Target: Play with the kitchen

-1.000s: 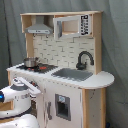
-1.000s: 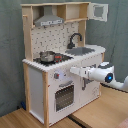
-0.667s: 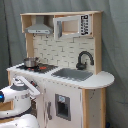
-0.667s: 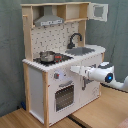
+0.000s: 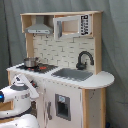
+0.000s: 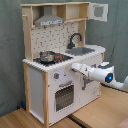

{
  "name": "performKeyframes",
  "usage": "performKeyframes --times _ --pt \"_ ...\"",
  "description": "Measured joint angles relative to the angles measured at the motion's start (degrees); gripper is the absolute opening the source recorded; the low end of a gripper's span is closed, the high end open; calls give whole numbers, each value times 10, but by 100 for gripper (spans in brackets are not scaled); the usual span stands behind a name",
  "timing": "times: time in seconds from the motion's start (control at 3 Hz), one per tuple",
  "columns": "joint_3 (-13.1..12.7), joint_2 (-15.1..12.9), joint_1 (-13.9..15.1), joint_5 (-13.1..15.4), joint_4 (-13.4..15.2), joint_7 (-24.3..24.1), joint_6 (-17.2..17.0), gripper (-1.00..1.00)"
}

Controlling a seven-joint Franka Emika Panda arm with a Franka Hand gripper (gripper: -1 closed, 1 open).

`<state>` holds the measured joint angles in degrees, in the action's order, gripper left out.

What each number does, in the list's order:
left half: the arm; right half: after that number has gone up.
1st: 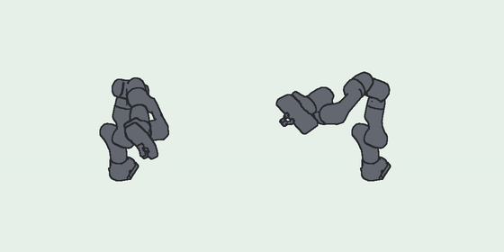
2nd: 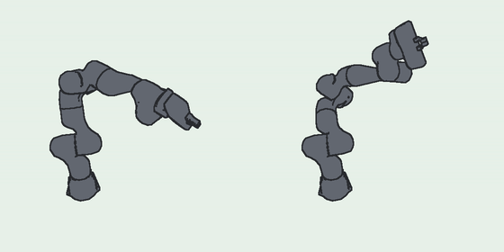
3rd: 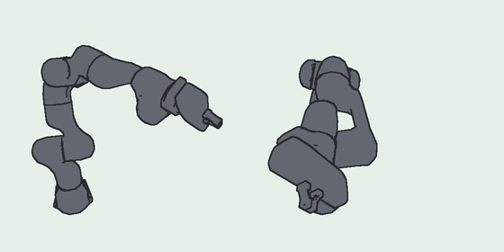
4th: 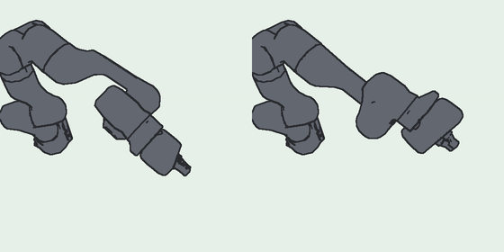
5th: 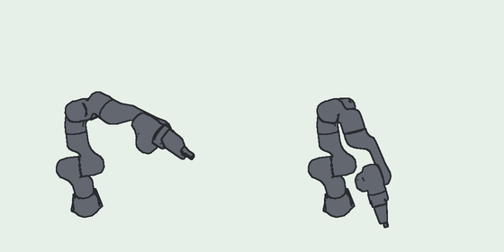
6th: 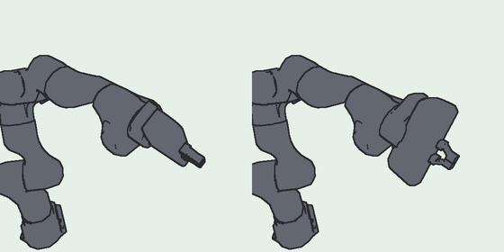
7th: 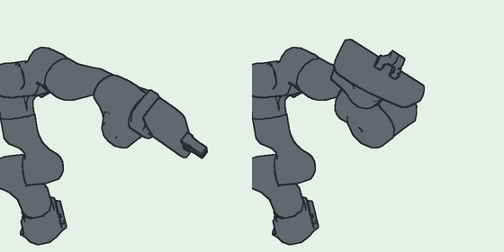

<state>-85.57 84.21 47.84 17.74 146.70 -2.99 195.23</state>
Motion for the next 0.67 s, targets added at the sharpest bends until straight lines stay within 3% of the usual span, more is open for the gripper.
performKeyframes --times 0.67 --pt "0 0 -1 0 0 -131 0 -100"
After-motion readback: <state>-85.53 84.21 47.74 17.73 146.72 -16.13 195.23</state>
